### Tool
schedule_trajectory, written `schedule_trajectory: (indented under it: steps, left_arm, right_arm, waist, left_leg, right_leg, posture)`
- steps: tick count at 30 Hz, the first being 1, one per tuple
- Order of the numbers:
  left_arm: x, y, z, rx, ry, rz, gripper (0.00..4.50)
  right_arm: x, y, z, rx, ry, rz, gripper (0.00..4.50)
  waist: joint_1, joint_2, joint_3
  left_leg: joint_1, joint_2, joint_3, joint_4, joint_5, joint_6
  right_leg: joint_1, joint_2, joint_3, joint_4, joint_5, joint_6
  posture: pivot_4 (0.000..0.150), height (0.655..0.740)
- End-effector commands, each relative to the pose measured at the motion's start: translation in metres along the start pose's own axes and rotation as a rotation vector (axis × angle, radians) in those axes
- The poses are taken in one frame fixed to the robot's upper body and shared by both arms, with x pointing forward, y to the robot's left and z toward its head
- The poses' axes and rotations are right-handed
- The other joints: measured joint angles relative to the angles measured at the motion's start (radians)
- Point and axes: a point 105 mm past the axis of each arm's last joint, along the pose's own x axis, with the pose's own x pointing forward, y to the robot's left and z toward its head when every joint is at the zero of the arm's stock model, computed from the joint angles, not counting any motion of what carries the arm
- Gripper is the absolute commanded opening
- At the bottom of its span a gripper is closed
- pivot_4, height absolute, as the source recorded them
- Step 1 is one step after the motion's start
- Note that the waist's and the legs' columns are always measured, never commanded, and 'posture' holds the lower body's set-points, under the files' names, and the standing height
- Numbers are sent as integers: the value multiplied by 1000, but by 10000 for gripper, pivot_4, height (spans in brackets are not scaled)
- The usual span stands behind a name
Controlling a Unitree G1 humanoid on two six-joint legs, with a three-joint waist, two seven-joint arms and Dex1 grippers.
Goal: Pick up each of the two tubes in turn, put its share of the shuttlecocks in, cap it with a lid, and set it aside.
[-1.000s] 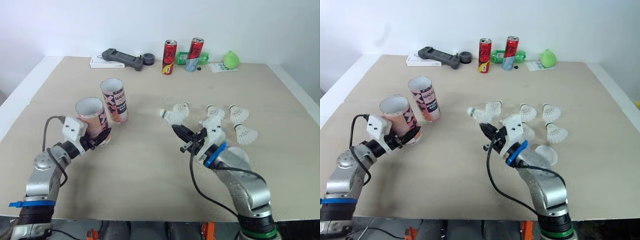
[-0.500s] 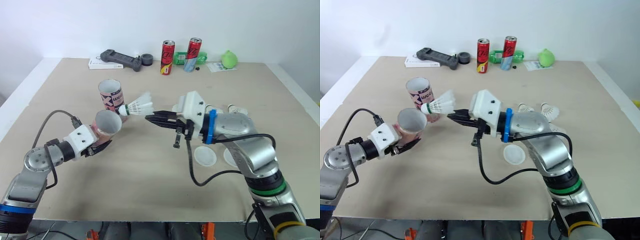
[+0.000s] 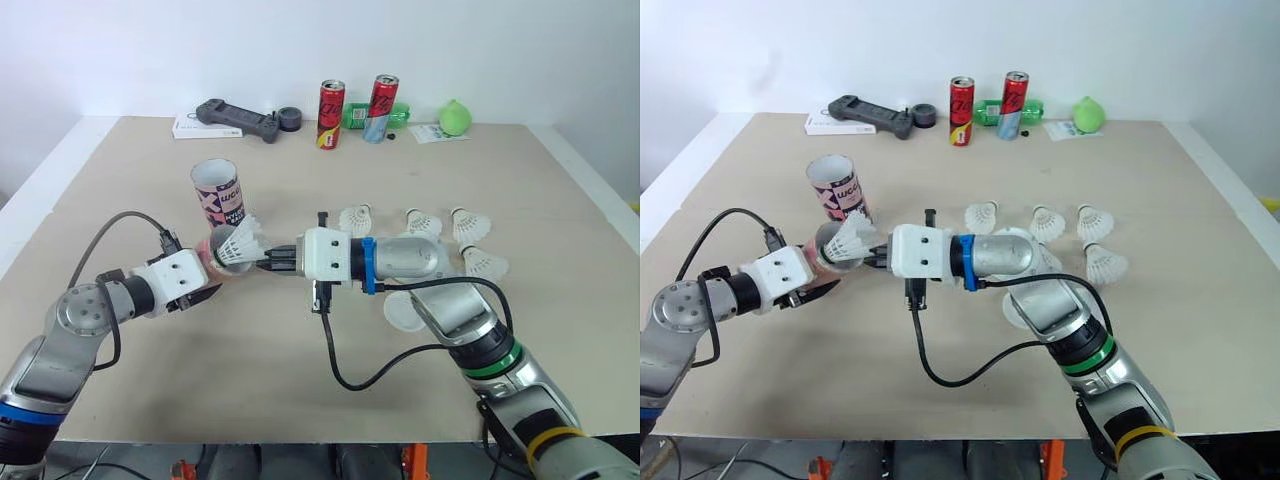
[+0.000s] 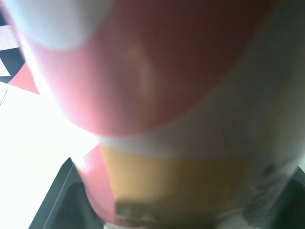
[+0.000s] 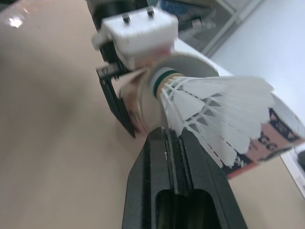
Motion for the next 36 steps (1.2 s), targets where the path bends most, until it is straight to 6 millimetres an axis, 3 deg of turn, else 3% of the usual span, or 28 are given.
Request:
schedule_trajectory:
  steps: [1, 4, 6, 10, 13, 21, 30, 36]
  left_arm:
    - [-1, -6, -29, -22, 140, -29, 30347]
    - [-1, -6, -30, -28, 144, -28, 30347]
    - [-2, -6, -32, -28, 151, -29, 30347]
    - [0, -8, -32, -30, 148, -39, 30347]
    - [4, -10, -29, -29, 137, -50, 30347]
    - [7, -8, -27, -25, 129, -53, 30347]
    - [6, -9, -23, -26, 128, -53, 30347]
    - [6, -9, -21, -25, 122, -55, 30347]
  right_arm:
    - [-9, -7, 18, 71, -103, -74, 17985]
    - [-28, -19, 19, 225, -167, -200, 34652]
    - [-45, -31, 8, 323, -175, -350, 44775]
    - [-66, -45, -55, 450, 50, -674, 44775]
    - [-62, -41, -85, 534, 150, -777, 44775]
    - [-43, -46, -118, 637, 237, -859, 44775]
    - [-53, -64, -152, 769, 339, -1076, 44775]
    - [-60, -79, -159, 806, 318, -1179, 44775]
  waist:
    - [1, 0, 0]
    - [2, 0, 0]
    - [2, 1, 0]
    - [0, 3, -2]
    - [0, 6, -4]
    - [1, 11, -4]
    - [1, 11, -4]
    - [-1, 12, -4]
  left_leg:
    - [0, 1, 0, 0, 0, 0]
    - [0, 4, 0, 0, 0, 0]
    - [0, 5, 0, 1, 0, 0]
    - [1, 6, 1, 0, 0, 0]
    - [1, 6, 1, 0, 0, 0]
    - [0, 6, 1, 1, 0, 0]
    - [0, 6, 2, 1, 1, 0]
    - [0, 7, 2, 1, 1, 0]
  right_leg:
    - [0, 1, 0, 0, 0, -1]
    - [0, 3, 0, 0, 2, -3]
    - [0, 4, 0, 0, 1, -5]
    - [-1, 6, 1, 0, 1, -8]
    - [-3, 8, 4, 1, 2, -9]
    - [-4, 9, 5, 1, 3, -7]
    - [-8, 9, 6, 1, 4, -7]
    - [-8, 10, 7, 1, 5, -6]
  posture:
    - [1500, 7400]
    - [1500, 7400]
    - [1500, 7400]
    - [1500, 7400]
    - [1500, 7400]
    - [1500, 7400]
    - [1500, 7400]
    - [1500, 7400]
